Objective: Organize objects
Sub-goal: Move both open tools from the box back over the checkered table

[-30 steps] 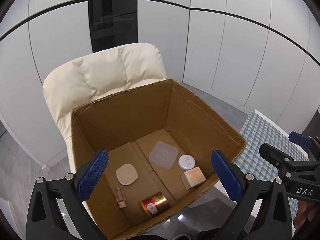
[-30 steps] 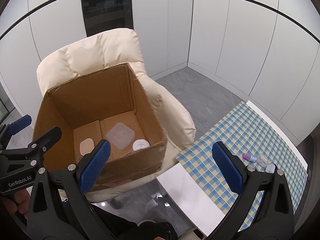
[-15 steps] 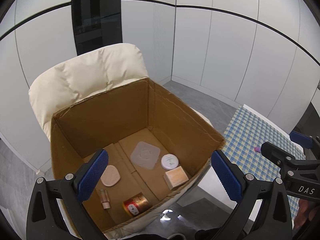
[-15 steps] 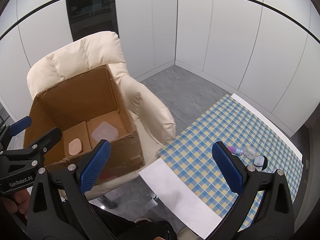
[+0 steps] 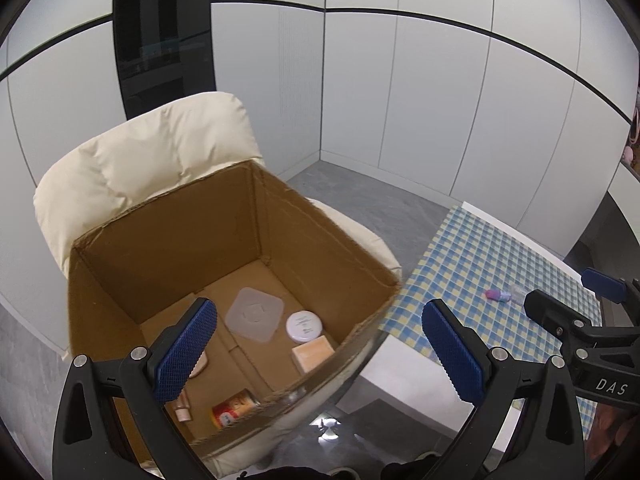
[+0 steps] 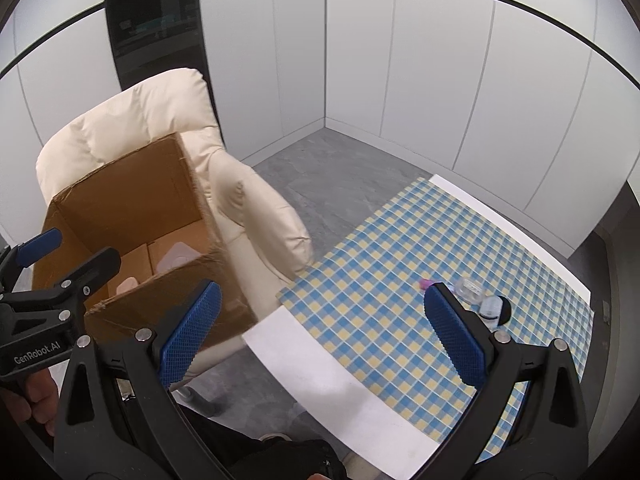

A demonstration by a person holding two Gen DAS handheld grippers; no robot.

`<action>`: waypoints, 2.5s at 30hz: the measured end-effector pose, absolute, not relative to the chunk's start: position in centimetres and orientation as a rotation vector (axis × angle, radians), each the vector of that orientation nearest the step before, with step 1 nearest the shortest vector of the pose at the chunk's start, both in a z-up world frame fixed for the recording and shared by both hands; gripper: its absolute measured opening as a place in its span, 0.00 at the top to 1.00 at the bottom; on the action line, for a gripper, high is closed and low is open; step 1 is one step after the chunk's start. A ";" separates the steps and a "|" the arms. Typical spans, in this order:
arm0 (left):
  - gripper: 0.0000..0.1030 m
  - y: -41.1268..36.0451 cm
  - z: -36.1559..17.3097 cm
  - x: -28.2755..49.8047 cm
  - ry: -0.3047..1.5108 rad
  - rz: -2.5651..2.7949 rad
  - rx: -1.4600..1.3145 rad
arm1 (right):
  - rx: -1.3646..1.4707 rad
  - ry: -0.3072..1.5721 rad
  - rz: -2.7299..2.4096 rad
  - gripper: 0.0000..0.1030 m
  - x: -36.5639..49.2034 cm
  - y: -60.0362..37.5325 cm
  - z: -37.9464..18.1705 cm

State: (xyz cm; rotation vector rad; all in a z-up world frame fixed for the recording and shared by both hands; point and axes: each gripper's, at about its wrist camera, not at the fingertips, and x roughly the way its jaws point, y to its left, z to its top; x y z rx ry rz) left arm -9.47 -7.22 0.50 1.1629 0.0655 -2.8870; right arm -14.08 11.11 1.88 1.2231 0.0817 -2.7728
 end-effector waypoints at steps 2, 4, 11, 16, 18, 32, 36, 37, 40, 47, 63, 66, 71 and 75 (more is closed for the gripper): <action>0.00 -6.7 0.4 -9.7 0.062 -2.894 1.172 | 1.231 0.070 -2.784 0.00 -14.0 12.0 1.9; 0.00 -6.1 0.5 -9.7 0.058 -2.904 1.174 | 1.235 0.061 -2.792 0.00 -13.8 12.7 1.9; 0.00 -3.9 0.3 -10.1 0.034 -2.933 1.195 | 1.245 0.040 -2.822 0.00 -13.3 14.6 1.8; 0.00 -2.6 0.3 -10.3 0.017 -2.956 1.201 | 1.254 0.028 -2.843 0.00 -12.9 16.0 1.9; 0.00 -2.2 0.3 -10.3 0.014 -2.962 1.205 | 1.256 0.023 -2.852 0.00 -12.7 16.5 1.9; 0.00 -0.4 0.3 -10.6 -0.006 -2.990 1.214 | 1.276 -0.011 -2.889 0.00 -12.0 18.9 2.0; 0.00 0.0 0.3 -10.6 -0.008 -2.996 1.218 | 1.282 -0.013 -2.894 0.00 -11.8 19.3 2.0; 0.00 0.0 0.3 -10.6 -0.010 -2.997 1.218 | 1.282 -0.014 -2.894 0.00 -11.7 19.3 2.0; 0.00 0.4 0.3 -10.6 -0.013 -3.002 1.222 | 1.282 -0.014 -2.900 0.00 -11.7 19.5 2.0; 0.00 1.1 0.3 -10.7 -0.022 -3.017 1.229 | 1.290 -0.023 -2.917 0.00 -11.2 20.5 2.0; 0.00 4.4 0.1 -10.6 -0.064 -3.063 1.247 | 1.317 -0.065 -2.958 0.00 -9.8 23.5 2.1; 0.00 5.2 0.1 -10.6 -0.071 -3.072 1.251 | 1.323 -0.075 -2.968 0.00 -9.5 24.2 2.1; 0.00 6.4 -0.1 -10.6 -0.083 -3.087 1.261 | 1.333 -0.094 -2.987 0.00 -8.8 25.4 2.1; 0.00 7.4 -0.2 -10.5 -0.094 -3.104 1.268 | 1.341 -0.108 -3.003 0.00 -8.3 26.5 2.2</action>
